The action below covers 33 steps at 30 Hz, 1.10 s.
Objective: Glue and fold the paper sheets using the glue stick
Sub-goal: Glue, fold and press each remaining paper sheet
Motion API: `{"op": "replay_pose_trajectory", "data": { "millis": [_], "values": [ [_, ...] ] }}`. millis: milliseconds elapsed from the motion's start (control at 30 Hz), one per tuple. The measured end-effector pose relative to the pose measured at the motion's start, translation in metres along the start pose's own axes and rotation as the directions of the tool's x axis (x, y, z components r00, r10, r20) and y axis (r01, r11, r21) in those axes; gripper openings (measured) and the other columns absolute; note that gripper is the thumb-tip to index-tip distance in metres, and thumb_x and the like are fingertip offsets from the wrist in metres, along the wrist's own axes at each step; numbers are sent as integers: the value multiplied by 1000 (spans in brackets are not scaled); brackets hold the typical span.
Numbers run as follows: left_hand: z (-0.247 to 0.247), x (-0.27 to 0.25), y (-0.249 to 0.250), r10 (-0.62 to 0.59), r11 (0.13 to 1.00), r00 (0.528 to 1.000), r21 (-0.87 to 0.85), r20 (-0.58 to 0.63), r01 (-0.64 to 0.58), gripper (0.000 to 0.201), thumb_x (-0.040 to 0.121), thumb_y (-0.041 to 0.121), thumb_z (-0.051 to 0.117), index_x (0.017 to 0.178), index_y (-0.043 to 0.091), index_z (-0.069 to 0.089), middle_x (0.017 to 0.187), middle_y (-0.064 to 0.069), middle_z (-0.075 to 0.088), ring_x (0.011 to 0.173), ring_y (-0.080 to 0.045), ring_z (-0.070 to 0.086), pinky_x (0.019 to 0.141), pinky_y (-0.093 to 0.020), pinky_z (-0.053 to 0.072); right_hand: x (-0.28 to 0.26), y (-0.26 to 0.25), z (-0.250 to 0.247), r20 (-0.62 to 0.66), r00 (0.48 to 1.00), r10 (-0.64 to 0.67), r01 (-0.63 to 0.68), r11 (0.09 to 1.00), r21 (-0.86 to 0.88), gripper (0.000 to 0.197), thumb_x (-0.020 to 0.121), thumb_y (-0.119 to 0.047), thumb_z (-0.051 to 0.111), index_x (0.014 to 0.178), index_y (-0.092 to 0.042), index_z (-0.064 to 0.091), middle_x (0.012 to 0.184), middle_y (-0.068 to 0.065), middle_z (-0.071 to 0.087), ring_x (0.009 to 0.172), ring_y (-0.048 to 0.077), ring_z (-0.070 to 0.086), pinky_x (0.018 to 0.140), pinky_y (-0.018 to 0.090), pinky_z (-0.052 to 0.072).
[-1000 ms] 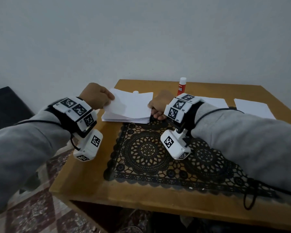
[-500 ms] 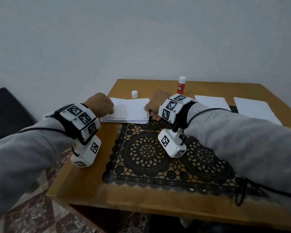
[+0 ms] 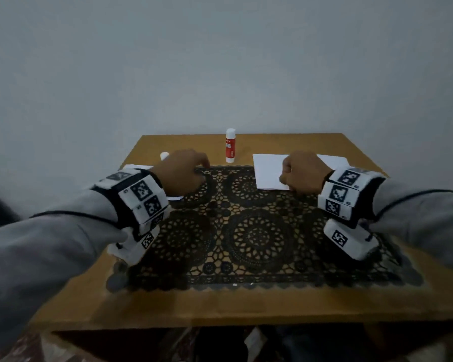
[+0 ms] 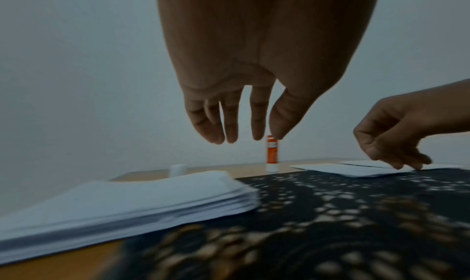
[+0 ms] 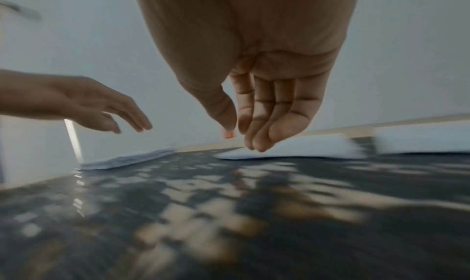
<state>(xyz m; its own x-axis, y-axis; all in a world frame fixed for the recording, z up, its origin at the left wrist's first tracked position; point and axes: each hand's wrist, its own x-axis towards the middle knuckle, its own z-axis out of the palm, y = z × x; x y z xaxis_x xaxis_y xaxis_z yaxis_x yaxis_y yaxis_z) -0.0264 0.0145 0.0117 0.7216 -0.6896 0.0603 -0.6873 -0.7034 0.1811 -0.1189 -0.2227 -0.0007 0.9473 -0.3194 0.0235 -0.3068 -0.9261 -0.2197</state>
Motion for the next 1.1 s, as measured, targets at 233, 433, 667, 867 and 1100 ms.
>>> {"op": "replay_pose_trajectory", "data": {
  "millis": [233, 433, 667, 867, 1100],
  "values": [
    [33, 56, 89, 191, 981, 968, 14, 164, -196, 43, 95, 29, 54, 136, 17, 48, 135, -4, 52, 121, -21, 49, 96, -27, 36, -10, 58, 1, -87, 996, -20, 15, 998, -58, 17, 87, -12, 50, 74, -2, 58, 75, 13, 62, 72, 31, 61, 59, 36, 48],
    [56, 91, 107, 180, 972, 959, 111, 221, -208, 46, 93, 38, 56, 136, 24, 46, 140, -1, 49, 126, -22, 44, 105, -36, 37, -10, 62, -2, -271, 953, -132, 142, 990, 16, 16, 87, -20, 52, 77, -8, 57, 74, 7, 63, 69, 25, 58, 61, 40, 51],
    [58, 98, 103, 183, 976, 969, 85, 167, -199, 35, 88, 39, 63, 121, 25, 59, 126, 1, 58, 117, -19, 50, 100, -36, 42, -13, 63, -7, -395, 912, -111, 145, 988, 57, 16, 86, -19, 56, 76, -7, 57, 70, 7, 60, 65, 24, 56, 59, 39, 49],
    [60, 98, 105, 217, 969, 968, 95, 125, -229, 20, 90, 36, 60, 108, 27, 62, 118, 3, 61, 109, -18, 50, 89, -30, 42, -6, 69, -2, -169, 986, -9, 20, 998, 61, 18, 84, -15, 57, 80, 1, 65, 81, 16, 67, 74, 27, 62, 69, 39, 53],
    [60, 97, 107, 226, 966, 968, 105, 112, -238, 19, 91, 35, 60, 107, 26, 62, 118, 3, 61, 108, -18, 49, 86, -28, 39, -6, 71, 2, -15, 1000, -3, 4, 1000, 31, 24, 89, -8, 52, 88, -10, 76, 99, 5, 71, 89, 25, 64, 82, 40, 56]
  ]
}}
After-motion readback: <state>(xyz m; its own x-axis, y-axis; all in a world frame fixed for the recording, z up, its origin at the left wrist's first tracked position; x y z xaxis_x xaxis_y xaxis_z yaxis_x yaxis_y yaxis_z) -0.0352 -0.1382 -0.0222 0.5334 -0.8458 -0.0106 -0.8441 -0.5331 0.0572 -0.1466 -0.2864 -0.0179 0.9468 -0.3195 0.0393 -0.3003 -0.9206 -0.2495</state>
